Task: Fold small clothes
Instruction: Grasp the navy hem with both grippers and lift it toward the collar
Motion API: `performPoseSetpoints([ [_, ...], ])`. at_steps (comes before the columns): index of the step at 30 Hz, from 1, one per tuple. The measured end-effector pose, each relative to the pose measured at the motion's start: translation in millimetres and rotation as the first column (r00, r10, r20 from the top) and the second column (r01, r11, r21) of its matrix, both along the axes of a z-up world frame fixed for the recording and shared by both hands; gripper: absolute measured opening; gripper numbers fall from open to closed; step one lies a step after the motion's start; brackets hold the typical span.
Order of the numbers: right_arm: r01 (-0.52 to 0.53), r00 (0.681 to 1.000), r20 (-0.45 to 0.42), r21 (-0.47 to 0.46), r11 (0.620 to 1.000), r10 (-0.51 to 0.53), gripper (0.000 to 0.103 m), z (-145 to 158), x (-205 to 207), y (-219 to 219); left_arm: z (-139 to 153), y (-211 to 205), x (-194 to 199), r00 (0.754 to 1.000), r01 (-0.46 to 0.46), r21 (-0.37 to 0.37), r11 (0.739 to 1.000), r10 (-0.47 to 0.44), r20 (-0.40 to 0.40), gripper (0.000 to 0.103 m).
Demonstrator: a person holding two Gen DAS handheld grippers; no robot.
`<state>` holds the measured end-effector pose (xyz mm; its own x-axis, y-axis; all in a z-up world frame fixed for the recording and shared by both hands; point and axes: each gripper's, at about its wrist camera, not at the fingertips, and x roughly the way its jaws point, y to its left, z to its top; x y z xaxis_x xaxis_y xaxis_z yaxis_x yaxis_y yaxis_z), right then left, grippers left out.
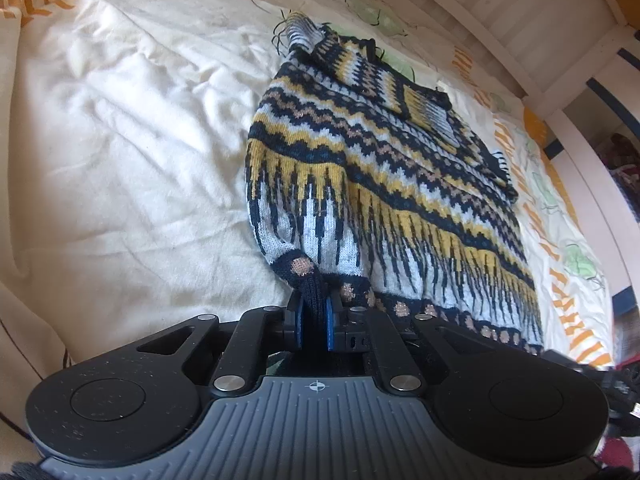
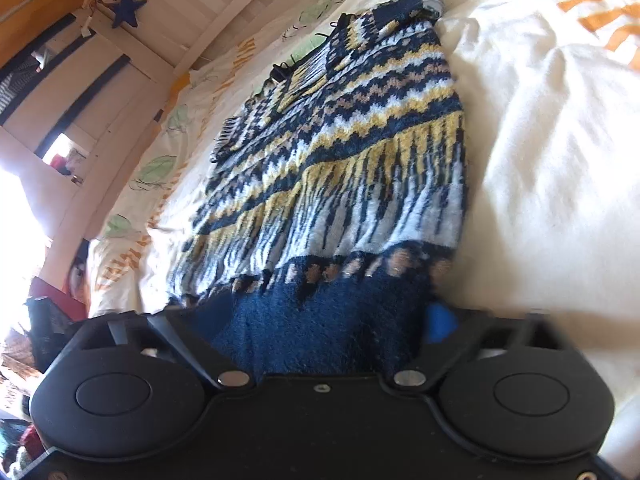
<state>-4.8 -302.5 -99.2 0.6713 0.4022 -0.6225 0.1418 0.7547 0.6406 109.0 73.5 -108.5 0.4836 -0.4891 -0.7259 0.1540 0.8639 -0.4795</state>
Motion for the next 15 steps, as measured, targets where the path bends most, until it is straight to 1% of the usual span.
performPoseSetpoints([
  [1,0.002,1.000,-0.006,0.003,1.000,-0.002,0.021,0,0,0,2,1,-2,1.000,-0.006,-0.004,1.000,0.006,0.007,0.009],
  [4,0.014,1.000,0.024,0.014,1.000,-0.014,0.020,4,-3,-2,8,6,-6,0.999,-0.034,-0.036,0.999,0.034,0.018,0.009],
  [7,0.034,0.995,0.089,0.029,0.999,-0.037,0.020,17,-7,-6,16,12,-8,0.998,-0.056,-0.083,0.995,0.059,0.035,0.009],
  [10,0.050,0.987,0.147,0.065,0.997,-0.059,0.020,28,-8,-11,27,16,-9,0.995,-0.065,-0.110,0.992,0.073,0.066,0.009],
  [15,0.066,0.979,0.185,0.092,0.994,-0.083,0.020,39,2,-17,45,15,-2,0.989,-0.067,-0.162,0.984,0.086,0.117,0.009],
])
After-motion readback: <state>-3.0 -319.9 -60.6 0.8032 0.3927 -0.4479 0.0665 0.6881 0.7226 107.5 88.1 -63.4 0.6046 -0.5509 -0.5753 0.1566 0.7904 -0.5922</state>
